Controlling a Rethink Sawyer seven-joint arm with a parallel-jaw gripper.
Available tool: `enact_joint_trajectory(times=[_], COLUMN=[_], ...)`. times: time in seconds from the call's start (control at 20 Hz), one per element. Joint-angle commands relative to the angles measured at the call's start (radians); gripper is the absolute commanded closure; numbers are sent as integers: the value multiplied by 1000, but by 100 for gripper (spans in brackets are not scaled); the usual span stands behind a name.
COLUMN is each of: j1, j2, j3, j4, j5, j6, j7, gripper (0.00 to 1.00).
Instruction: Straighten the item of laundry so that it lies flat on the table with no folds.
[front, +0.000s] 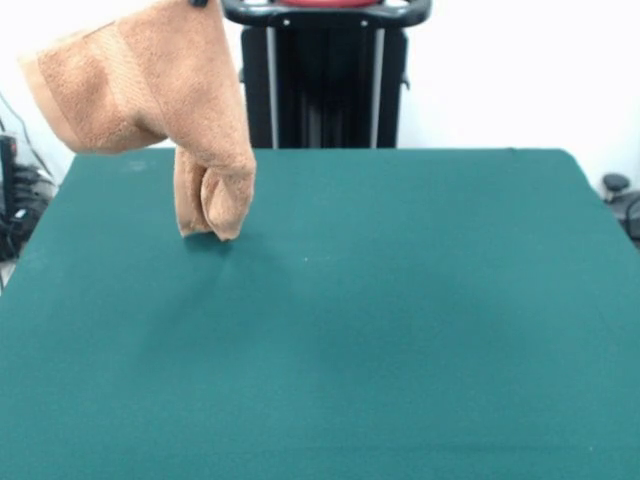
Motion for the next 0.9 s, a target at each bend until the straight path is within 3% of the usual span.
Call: enact_joint_trajectory(times=[0.05,0.3,0.5,0.7,0.9], j1=[-20,-101,-223,-343,-389], j2=[-7,-4,-35,-67,-114], j3=[156,205,264,330,367], j4=[137,166,170,87,-11], j5=[24,12,10,35,56], j6=[99,38,40,156,313], j7=[-401,-467,-609,-788,-902], gripper=[100,100,100,100,100])
